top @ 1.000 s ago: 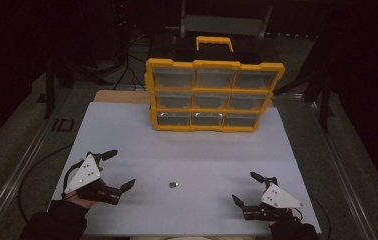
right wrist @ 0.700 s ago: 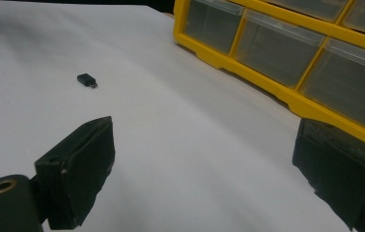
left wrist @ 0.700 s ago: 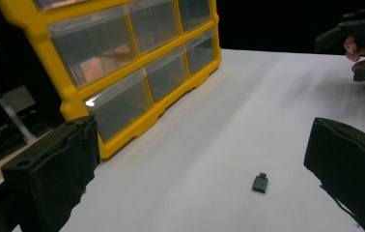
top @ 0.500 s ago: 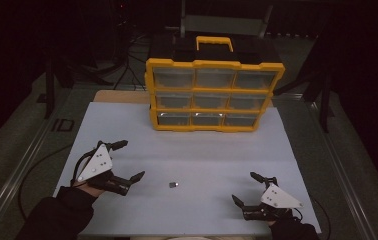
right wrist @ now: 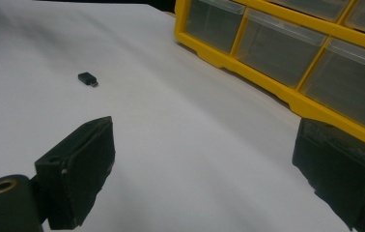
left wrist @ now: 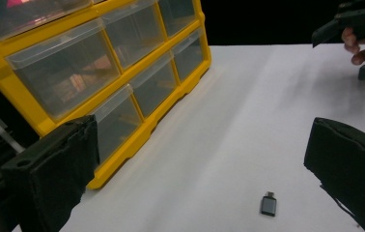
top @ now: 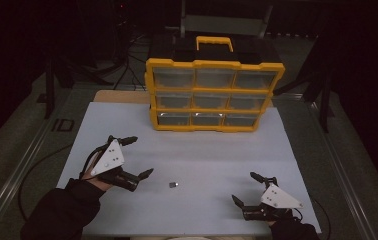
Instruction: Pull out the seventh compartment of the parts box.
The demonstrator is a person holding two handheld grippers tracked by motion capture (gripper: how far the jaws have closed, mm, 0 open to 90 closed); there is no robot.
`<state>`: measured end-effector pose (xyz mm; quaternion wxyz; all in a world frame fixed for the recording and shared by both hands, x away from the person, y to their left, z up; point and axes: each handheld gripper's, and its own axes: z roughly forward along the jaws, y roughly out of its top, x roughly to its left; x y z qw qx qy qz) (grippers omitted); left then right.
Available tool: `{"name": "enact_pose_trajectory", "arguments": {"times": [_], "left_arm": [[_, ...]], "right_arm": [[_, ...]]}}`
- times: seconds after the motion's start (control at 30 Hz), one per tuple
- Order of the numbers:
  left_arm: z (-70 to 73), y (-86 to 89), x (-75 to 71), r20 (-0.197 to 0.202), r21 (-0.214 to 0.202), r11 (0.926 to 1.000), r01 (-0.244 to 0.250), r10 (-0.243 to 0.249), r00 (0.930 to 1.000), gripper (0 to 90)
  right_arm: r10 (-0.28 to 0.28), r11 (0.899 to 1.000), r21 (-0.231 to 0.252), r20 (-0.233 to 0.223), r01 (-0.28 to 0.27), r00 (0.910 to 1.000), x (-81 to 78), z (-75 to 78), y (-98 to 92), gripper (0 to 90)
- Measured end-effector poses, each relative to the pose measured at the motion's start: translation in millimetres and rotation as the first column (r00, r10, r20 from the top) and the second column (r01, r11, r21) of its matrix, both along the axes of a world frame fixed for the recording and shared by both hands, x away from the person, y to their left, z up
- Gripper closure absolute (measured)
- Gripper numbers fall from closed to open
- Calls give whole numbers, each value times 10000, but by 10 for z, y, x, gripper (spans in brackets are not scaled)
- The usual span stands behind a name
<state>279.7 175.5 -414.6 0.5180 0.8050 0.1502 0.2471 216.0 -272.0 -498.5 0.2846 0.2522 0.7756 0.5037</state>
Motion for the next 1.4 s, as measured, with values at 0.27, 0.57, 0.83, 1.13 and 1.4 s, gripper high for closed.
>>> {"name": "enact_pose_trajectory", "arguments": {"times": [0.27, 0.57, 0.83, 1.13, 1.4], "left_arm": [[17, -150, 90, 96, 699, 9975, 106, -113, 9999, 0], [2, -348, 187, 252, 1316, 9912, -126, 94, 9996, 0], [2, -546, 255, 885, 1700, 9854, 12, -164, 9959, 0], [-46, -734, 331, 1247, 2317, 9724, 274, -576, 9905, 0], [-43, -863, 430, 1674, 2667, 9633, 302, -771, 9829, 0]], "right_arm": [[13, 10000, -2, -5, -13, 10000, 0, 0, 1, 79], [36, 10000, -10, 18, -36, 10000, -3, 3, 4, 79], [36, 10000, 9, -2, -36, 10000, -4, 5, 6, 78], [74, 10000, 33, -11, -74, 10000, -4, 6, 6, 79], [69, 10000, 47, 9, -69, 10000, -6, 10, 7, 79]]}}
